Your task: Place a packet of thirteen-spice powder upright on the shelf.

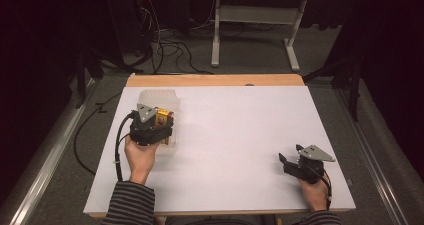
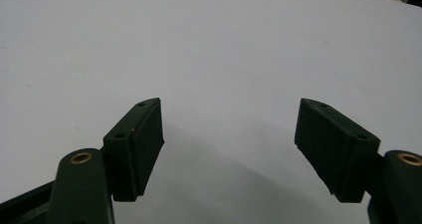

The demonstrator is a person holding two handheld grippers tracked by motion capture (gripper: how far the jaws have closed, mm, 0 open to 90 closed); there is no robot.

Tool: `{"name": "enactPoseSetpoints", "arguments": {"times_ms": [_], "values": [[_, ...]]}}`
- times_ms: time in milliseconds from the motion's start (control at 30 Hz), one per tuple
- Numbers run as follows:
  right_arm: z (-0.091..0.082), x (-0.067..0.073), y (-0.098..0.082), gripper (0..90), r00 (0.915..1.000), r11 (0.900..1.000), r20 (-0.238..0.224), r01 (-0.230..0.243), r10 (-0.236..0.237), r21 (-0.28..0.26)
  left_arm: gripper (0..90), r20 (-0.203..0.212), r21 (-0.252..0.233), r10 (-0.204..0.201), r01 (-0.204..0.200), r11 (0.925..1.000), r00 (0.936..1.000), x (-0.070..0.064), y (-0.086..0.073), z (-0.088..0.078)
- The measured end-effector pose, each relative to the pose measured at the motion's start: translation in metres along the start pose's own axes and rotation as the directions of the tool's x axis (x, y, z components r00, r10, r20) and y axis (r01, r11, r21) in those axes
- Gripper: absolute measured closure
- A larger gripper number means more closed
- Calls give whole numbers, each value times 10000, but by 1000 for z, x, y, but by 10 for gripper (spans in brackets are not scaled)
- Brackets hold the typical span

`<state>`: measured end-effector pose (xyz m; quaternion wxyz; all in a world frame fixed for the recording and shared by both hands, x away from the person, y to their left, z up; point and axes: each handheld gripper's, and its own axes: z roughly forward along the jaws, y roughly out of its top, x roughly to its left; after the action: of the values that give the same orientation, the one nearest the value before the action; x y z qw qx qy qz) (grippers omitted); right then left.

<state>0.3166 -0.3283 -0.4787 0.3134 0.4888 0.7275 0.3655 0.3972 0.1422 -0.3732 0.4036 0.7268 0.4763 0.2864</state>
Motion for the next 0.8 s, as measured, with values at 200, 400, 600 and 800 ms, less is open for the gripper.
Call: {"name": "enactPoseSetpoints", "arguments": {"times_ms": [200,400,600,800], "values": [[0,0,0,273,10000,10000,-4,22,-22,-38,322,-123,81,-51,52,10000,9999,4,-4,0],[-1,-1,0,273,10000,10000,5,-31,31,-52,322,-192,87,-142,143,9999,9997,6,-8,1],[-1,-1,0,273,10000,10000,18,-50,51,-84,322,-180,169,-148,151,9997,9997,5,-12,3],[-1,-1,0,272,10000,9999,18,-51,51,-89,321,-173,230,-123,127,9997,9998,5,-16,4]]}}
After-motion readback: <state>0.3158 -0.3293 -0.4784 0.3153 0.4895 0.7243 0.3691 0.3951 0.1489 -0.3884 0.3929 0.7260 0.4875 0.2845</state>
